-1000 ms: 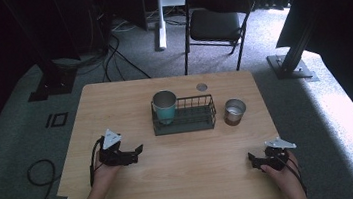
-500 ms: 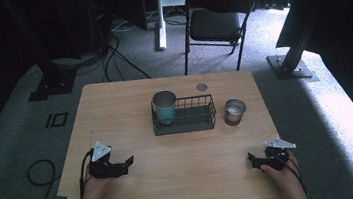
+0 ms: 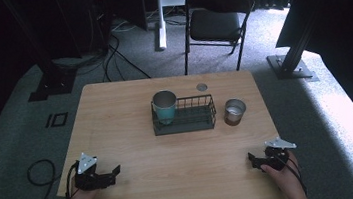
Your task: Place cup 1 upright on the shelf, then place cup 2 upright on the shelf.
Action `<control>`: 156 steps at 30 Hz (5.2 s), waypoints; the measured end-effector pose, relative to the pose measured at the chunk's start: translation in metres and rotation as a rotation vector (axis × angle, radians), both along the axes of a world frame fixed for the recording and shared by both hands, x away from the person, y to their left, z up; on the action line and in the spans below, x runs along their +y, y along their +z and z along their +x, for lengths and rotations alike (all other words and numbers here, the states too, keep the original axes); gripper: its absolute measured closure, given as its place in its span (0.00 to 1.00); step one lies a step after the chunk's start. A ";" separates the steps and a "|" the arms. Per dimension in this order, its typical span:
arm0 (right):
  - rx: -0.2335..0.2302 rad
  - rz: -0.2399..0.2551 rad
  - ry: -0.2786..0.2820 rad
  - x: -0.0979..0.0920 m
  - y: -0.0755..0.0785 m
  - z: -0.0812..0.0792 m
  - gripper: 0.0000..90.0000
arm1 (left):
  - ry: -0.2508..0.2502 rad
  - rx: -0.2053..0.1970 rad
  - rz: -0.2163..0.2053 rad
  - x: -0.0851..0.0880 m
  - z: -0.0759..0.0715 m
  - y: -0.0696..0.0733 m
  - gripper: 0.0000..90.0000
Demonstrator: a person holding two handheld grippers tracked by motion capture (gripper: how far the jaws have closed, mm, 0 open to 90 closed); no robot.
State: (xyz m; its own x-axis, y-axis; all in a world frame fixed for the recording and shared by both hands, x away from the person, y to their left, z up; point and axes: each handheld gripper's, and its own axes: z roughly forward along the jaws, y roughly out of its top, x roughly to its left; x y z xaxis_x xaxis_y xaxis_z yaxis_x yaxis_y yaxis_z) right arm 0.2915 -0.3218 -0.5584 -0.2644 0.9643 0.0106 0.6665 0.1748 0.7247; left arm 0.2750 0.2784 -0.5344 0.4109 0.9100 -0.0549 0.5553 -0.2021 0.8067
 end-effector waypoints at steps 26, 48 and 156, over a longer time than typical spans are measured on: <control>0.000 0.000 0.000 0.000 0.000 0.000 0.13 | 0.198 0.105 0.067 0.033 -0.010 -0.020 0.00; 0.001 -0.003 0.007 0.000 0.000 0.000 0.13 | 0.165 0.154 0.122 0.033 -0.002 -0.022 0.00; -0.243 0.081 0.044 0.050 0.038 0.139 0.13 | 0.160 0.155 0.120 0.031 0.001 -0.022 0.00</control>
